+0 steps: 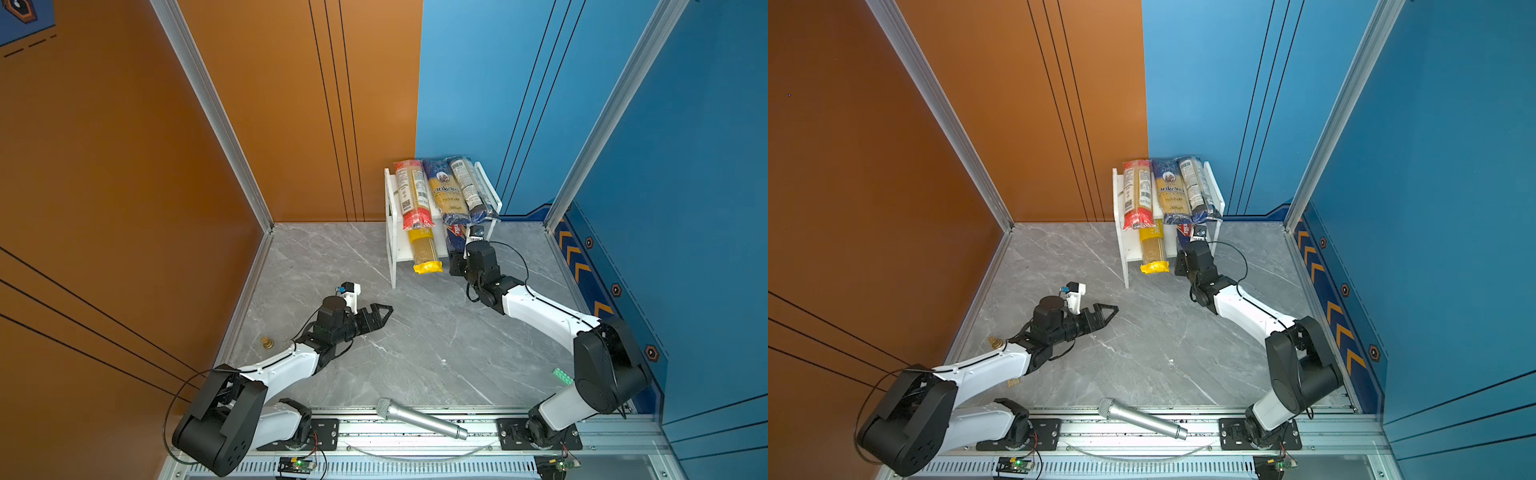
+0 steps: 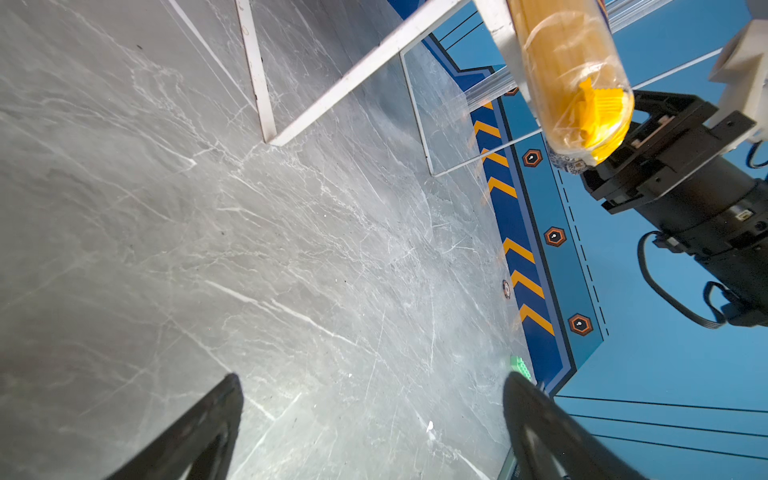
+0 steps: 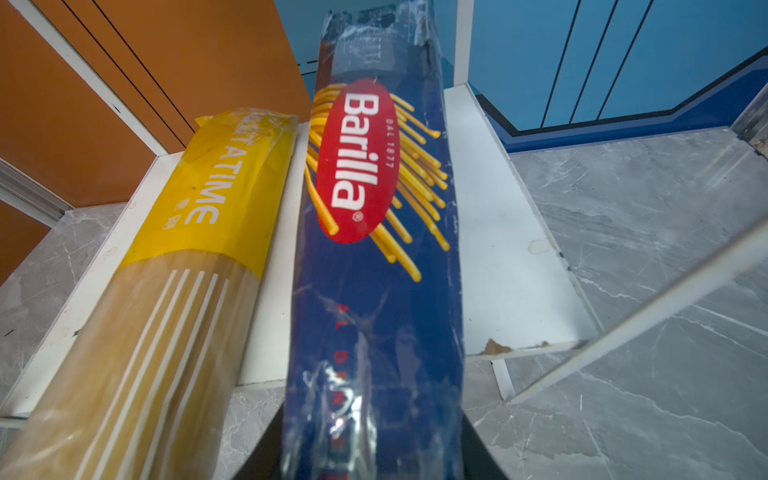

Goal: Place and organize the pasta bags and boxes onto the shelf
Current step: 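Push the Barilla box deeper into the lower tier with the right gripper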

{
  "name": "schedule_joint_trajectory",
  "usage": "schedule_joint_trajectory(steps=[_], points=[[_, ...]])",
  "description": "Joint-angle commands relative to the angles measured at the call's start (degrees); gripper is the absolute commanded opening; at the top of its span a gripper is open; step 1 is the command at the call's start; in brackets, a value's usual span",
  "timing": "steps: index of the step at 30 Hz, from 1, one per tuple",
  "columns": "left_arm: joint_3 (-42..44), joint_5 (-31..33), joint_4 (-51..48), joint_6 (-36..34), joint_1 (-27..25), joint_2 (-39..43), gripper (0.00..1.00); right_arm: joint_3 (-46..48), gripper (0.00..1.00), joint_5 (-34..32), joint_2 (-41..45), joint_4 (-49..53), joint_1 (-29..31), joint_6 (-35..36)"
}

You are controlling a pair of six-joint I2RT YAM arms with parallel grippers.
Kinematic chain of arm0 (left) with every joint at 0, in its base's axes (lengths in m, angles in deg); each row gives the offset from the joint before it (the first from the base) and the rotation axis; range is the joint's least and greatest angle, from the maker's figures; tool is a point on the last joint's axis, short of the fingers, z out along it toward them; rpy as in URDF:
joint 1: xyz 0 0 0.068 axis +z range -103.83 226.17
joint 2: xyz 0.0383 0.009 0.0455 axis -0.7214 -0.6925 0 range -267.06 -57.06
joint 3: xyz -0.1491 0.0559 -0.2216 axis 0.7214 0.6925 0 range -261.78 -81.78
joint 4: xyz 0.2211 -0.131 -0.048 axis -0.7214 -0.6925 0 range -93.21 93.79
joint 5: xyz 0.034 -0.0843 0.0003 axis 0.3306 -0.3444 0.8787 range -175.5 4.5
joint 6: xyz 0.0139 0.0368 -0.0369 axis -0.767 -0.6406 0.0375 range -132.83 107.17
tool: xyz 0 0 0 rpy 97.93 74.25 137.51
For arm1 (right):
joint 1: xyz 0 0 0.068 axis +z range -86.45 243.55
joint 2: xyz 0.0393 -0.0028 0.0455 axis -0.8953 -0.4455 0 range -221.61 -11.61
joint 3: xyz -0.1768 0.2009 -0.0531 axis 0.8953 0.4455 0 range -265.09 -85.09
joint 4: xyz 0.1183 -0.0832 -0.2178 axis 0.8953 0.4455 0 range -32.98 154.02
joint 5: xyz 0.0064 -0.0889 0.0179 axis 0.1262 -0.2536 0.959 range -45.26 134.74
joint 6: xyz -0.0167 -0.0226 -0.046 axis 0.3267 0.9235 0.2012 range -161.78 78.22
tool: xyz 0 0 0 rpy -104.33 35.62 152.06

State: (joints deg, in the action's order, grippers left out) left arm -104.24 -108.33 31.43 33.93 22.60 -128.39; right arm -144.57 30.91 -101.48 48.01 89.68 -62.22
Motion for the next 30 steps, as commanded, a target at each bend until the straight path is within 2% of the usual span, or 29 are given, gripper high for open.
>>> schedule_joint_trajectory(steps=[1, 6, 25, 30], points=[[0.78, -1.31, 0.22, -0.88, 0.46, 0.97, 0.98, 0.24, 0.42, -2.45, 1.36, -7.30, -0.46, 1.13], [0.99, -1.24, 0.22, -0.88, 0.46, 1.28, 0.98, 0.95, 0.47, -2.61, 1.62, -7.64, -0.46, 1.13], [1.56, -0.95, 0.22, -0.82, 0.55, 2.16, 0.98, 2.16, 0.51, -3.18, 3.45, -6.64, -0.79, 2.40], [1.70, -0.91, 0.22, -0.71, 0.55, 2.26, 0.98, 1.91, 0.59, -2.90, 4.04, -4.79, -0.82, 3.69]])
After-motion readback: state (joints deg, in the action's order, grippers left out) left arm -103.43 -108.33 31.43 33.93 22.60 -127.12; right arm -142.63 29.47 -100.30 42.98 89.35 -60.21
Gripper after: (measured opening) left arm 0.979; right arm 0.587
